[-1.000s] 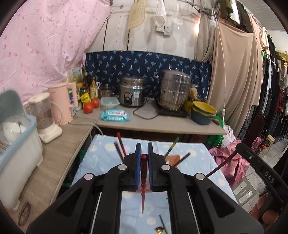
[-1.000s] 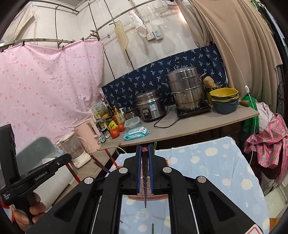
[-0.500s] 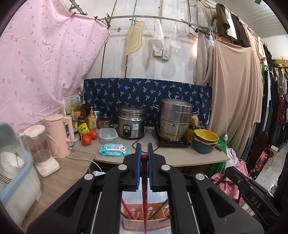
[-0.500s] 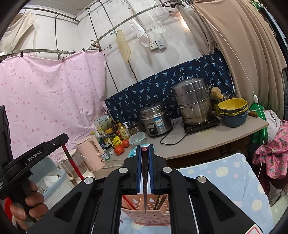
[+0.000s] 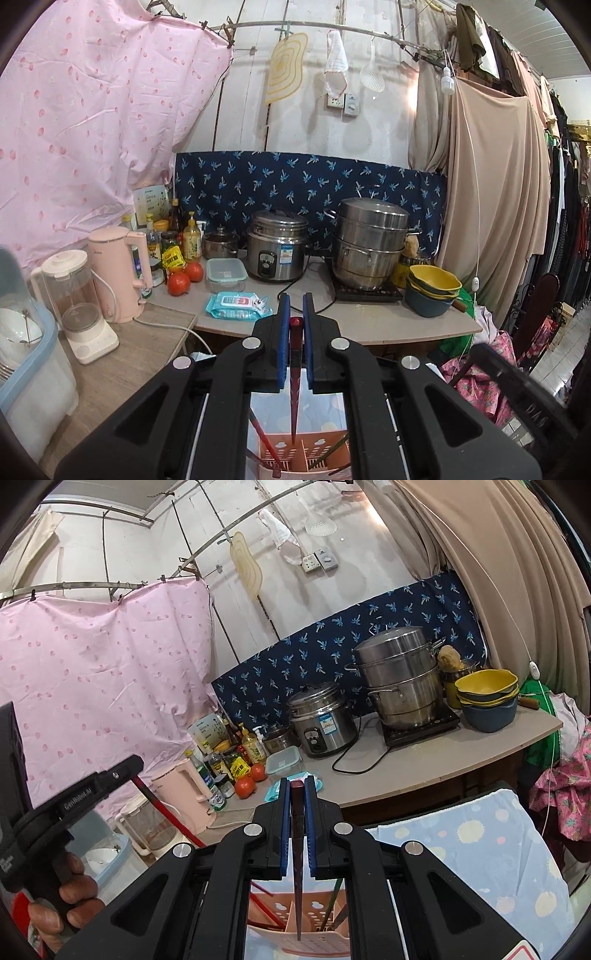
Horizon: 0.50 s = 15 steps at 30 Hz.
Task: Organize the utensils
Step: 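Carry both chopsticks up into the pink basket and open both tools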
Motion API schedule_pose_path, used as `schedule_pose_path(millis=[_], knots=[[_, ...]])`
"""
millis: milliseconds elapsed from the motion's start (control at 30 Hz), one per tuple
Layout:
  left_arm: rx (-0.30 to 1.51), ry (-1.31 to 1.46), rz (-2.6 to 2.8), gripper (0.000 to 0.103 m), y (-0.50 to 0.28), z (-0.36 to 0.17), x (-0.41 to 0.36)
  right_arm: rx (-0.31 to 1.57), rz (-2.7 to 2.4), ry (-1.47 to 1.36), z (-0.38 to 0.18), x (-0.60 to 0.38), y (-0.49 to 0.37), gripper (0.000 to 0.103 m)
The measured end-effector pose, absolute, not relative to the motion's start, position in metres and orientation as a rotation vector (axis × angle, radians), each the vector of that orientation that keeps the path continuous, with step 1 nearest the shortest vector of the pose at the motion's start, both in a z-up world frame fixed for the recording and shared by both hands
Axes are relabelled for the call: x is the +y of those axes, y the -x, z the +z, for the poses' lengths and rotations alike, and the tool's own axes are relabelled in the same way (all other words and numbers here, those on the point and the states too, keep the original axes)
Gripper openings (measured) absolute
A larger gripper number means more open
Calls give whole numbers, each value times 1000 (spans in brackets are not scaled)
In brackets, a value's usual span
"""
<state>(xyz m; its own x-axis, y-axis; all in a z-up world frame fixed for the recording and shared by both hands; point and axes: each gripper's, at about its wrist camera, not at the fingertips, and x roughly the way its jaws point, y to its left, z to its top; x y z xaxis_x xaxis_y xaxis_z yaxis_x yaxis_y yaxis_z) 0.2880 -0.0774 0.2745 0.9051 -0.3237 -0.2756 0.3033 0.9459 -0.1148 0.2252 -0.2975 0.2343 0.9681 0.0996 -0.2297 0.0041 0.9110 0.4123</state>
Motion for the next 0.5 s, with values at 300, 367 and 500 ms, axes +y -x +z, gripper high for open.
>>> schedule_pose_path(millis=[300, 367, 500], knots=[[366, 77, -311, 7, -302, 246, -73, 245, 45, -388, 237, -290, -230, 8], [380, 77, -308, 7, -304, 239, -72, 277, 43, -399, 226, -289, -235, 8], [408, 75, -305, 7, -306, 227, -70, 331, 38, -404, 204, -285, -242, 8]])
